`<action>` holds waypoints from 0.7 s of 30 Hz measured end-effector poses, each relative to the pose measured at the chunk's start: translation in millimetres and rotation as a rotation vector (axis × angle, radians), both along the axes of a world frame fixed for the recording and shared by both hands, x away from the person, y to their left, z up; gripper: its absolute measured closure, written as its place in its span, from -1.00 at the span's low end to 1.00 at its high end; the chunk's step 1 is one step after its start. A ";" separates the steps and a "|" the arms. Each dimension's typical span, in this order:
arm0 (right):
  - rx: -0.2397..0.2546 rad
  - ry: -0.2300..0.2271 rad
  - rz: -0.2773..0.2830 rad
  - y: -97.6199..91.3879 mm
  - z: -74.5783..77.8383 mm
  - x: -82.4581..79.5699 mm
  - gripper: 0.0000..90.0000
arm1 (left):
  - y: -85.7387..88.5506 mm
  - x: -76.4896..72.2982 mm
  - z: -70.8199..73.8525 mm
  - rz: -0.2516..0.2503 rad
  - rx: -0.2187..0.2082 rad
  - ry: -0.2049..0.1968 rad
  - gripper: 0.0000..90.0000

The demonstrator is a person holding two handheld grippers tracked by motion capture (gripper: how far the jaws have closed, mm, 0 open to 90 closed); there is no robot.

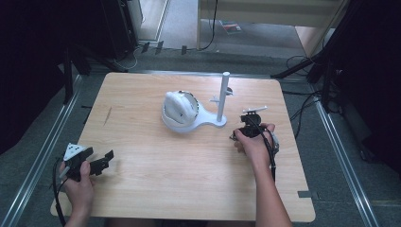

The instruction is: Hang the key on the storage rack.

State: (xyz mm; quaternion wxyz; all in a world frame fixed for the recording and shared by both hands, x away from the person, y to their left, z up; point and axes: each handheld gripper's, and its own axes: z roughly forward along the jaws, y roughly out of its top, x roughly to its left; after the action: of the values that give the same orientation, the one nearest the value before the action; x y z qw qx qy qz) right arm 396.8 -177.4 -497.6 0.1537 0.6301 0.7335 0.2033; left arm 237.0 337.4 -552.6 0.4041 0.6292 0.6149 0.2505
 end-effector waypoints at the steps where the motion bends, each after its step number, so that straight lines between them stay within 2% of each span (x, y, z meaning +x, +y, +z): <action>1: 0.004 0.008 -0.025 0.1 -0.7 3.0 0.04 | 0.0 0.0 0.0 0.000 0.000 0.000 -0.68; 8: 0.038 0.040 -0.123 -4.5 -5.9 17.3 0.09 | 0.2 0.3 -0.1 0.000 -0.003 0.001 -0.68; 13: 0.063 0.061 -0.153 -5.0 -7.4 24.2 0.07 | 0.1 0.4 -0.2 0.000 0.000 0.003 -0.68; 15: 0.051 0.068 -0.159 -4.2 -9.6 26.7 0.08 | 0.2 0.4 -0.1 -0.001 0.001 0.004 -0.68; 21: 0.063 0.084 -0.176 -2.2 -13.7 31.3 0.08 | 0.0 0.5 0.0 -0.003 0.004 0.005 -0.68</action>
State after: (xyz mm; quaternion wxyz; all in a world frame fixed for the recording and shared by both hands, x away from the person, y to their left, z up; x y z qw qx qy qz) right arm 428.2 -179.6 -511.3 0.1202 0.7045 0.6744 0.1853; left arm 237.5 337.4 -552.7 0.4017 0.6317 0.6142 0.2495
